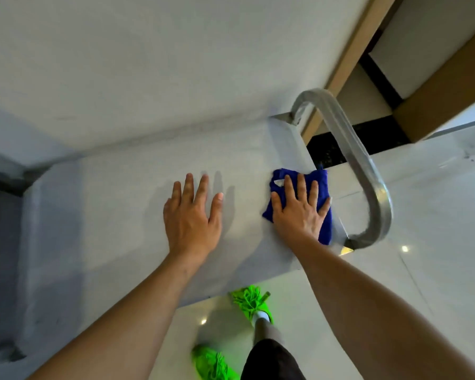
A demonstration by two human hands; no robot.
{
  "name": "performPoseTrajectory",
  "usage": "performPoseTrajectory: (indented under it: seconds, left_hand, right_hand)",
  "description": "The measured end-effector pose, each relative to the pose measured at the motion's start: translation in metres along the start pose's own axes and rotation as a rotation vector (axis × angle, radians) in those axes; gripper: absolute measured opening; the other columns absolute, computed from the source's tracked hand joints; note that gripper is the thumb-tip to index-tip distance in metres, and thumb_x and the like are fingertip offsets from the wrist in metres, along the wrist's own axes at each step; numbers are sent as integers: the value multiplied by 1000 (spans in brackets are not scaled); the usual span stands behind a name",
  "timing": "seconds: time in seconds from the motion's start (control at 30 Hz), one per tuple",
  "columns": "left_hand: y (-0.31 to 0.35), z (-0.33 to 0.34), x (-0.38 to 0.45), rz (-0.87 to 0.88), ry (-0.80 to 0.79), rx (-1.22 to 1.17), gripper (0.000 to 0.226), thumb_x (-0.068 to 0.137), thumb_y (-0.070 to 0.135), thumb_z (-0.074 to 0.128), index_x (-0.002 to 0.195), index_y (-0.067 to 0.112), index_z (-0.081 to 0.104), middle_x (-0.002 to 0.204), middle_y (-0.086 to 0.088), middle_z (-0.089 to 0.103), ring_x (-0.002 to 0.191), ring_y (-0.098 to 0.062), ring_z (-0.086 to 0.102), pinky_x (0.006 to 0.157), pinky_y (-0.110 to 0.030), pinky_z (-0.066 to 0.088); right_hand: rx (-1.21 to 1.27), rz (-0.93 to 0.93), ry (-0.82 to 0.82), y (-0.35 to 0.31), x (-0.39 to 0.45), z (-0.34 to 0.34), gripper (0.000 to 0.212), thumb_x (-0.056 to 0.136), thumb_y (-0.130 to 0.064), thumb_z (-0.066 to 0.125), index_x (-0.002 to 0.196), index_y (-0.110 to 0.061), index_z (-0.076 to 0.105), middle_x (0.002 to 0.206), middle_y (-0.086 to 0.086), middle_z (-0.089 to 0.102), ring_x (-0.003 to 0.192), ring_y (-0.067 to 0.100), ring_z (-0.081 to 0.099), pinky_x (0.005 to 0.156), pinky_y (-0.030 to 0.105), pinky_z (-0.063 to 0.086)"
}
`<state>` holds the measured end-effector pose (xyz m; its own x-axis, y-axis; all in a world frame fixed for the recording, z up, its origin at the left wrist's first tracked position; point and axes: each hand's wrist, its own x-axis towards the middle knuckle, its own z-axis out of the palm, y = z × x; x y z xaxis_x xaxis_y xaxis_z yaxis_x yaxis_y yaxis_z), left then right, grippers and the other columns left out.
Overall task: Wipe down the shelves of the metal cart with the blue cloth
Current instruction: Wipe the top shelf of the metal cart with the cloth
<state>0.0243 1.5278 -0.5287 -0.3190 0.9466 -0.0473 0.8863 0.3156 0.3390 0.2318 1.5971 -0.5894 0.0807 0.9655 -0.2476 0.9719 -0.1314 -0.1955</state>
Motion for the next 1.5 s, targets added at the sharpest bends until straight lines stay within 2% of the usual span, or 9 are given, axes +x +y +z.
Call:
performPoseTrajectory:
  seconds: [0.17,0.53,0.67,0.83,0.93,1.0,1.07,1.23,1.5]
  left_hand:
    - [-20,-8,-9,-49,18,-19,66,98,58,23,152,23,36,159,-11,31,147,-34,24,114,-46,25]
    - [-164,-52,-84,-427,84,73,68,96,65,11,155,32,19,165,-2,14,152,-24,7,120,-44,11]
    - [-206,-71,-127,-459,220,95,62,100,59,25,151,26,36,160,-5,29,150,-27,19,117,-46,19]
    - [-220,-87,-146,-472,258,130,62,101,57,20,150,25,37,160,-4,30,149,-26,20,117,-54,22]
    - [-208,-85,-142,-526,227,105,63,100,61,15,154,32,27,164,2,19,151,-22,9,120,-51,12]
    - [-193,-80,-134,-505,195,94,67,97,64,9,155,34,23,165,3,14,152,-22,6,121,-49,9]
    - [-171,-73,-121,-424,164,98,69,97,65,8,156,32,22,165,1,14,152,-23,6,122,-49,12]
    - [-99,-44,-99,-179,113,23,65,100,63,15,155,31,25,164,-3,20,151,-25,11,121,-46,16]
    - [-29,6,-109,-17,8,14,71,97,66,10,156,28,24,164,-4,20,151,-27,12,120,-45,18]
  right_hand:
    - [30,51,-21,-41,-50,18,66,99,-64,10,159,-37,2,169,-5,-7,152,25,-15,116,60,-15]
    - [-142,-622,-163,-231,-143,92,67,95,-60,-5,156,-35,-13,168,0,-12,150,32,-21,110,62,-24]
    - [-184,-835,-203,-287,-186,118,74,97,-56,21,156,-30,-17,167,4,-16,149,35,-24,111,67,-16]
    - [-176,-1131,-236,-308,-244,129,96,92,-57,49,157,-26,-14,168,7,-7,150,35,-22,114,66,-9]
    - [-150,-1245,-209,-280,-259,125,98,90,-56,55,158,-25,-10,169,5,1,139,25,-44,115,56,-21]
    - [-119,-1237,-185,-256,-254,118,97,91,-56,57,155,-26,-8,168,3,9,131,19,-53,113,51,-21]
    - [-119,-1182,-185,-228,-241,110,89,93,-55,54,157,-26,-1,167,2,14,136,16,-47,116,51,-15]
    - [-68,-912,-164,-145,-194,78,69,95,-60,21,158,-33,10,166,-4,22,154,24,-3,121,58,3]
    - [-74,-432,-61,-12,-115,36,67,97,-69,9,157,-41,11,168,-9,5,153,23,-8,117,63,-10]
